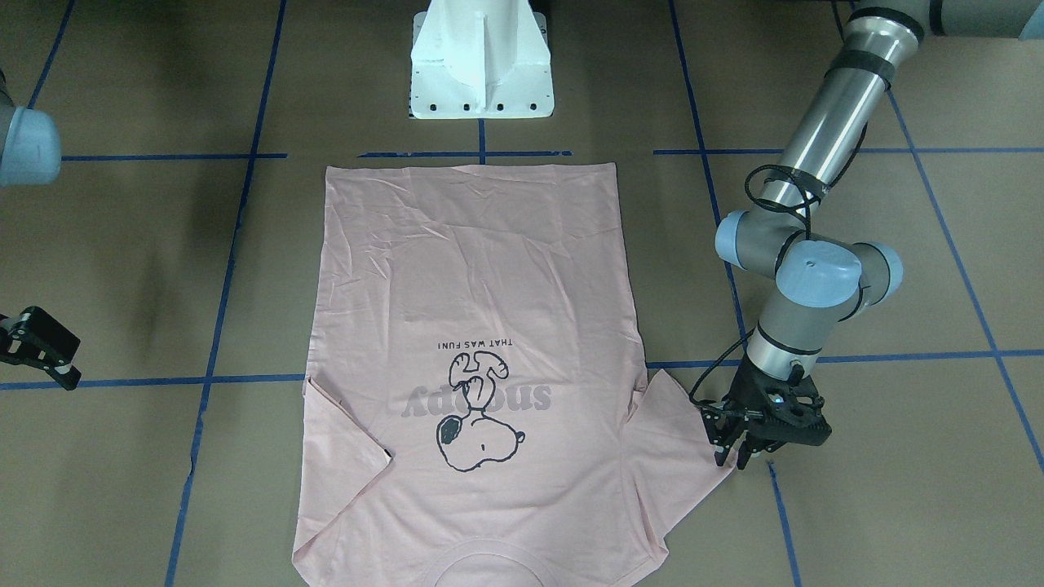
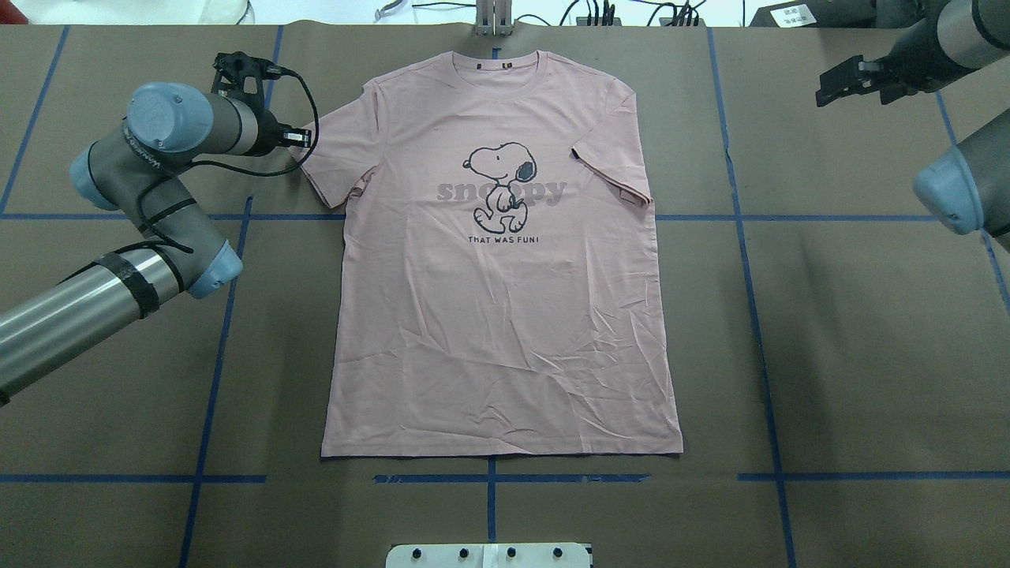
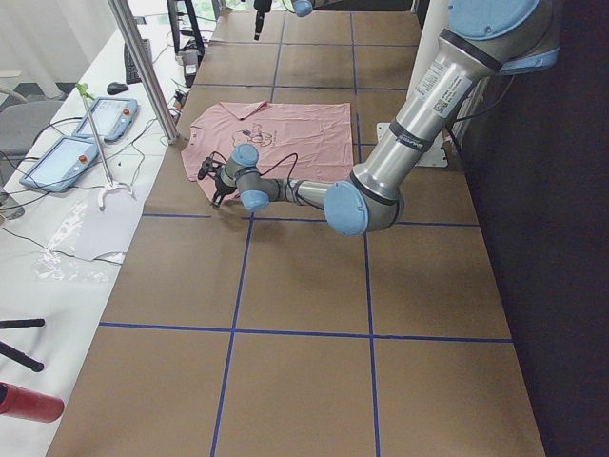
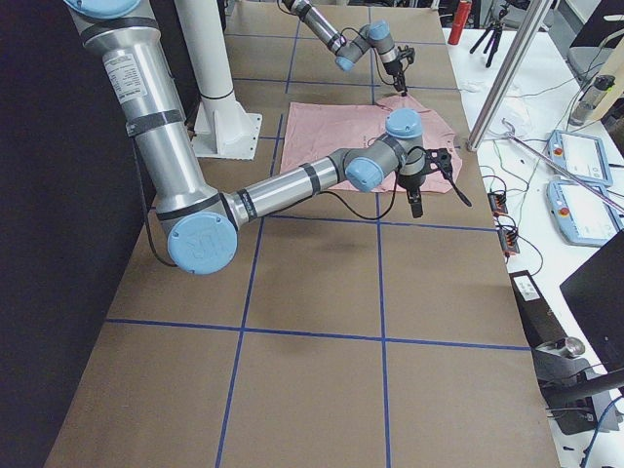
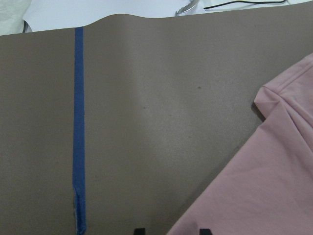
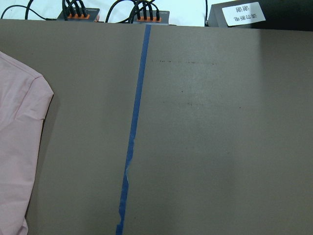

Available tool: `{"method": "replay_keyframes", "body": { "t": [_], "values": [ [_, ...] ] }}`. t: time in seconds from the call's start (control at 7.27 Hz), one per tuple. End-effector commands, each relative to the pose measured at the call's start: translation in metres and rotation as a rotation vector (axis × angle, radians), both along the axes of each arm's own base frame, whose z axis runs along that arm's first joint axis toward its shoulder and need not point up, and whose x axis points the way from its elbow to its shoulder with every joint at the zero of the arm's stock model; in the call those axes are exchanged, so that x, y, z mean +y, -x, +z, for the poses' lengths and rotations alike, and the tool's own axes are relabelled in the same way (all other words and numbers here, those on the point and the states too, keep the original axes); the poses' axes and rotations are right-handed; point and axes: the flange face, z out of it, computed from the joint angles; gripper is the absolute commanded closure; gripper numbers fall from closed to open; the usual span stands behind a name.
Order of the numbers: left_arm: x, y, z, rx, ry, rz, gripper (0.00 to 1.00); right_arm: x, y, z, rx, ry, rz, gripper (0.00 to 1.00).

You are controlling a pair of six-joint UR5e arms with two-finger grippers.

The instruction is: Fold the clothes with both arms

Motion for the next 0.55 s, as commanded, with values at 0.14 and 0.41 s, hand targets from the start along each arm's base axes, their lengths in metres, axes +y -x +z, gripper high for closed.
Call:
{"method": "replay_keyframes", "body": {
  "t": [0.14,0.41],
  "values": [
    [0.004,-0.001,-0.002,0.006,-0.006,0.005,1.0,-0.001,0.0,0.0,0.0,0.0,0.0,0.0],
    [0.006,-0.002,-0.064,0.003,0.008,0.013,1.0,-0.001,0.0,0.0,0.0,0.0,0.0,0.0]
  ]
}}
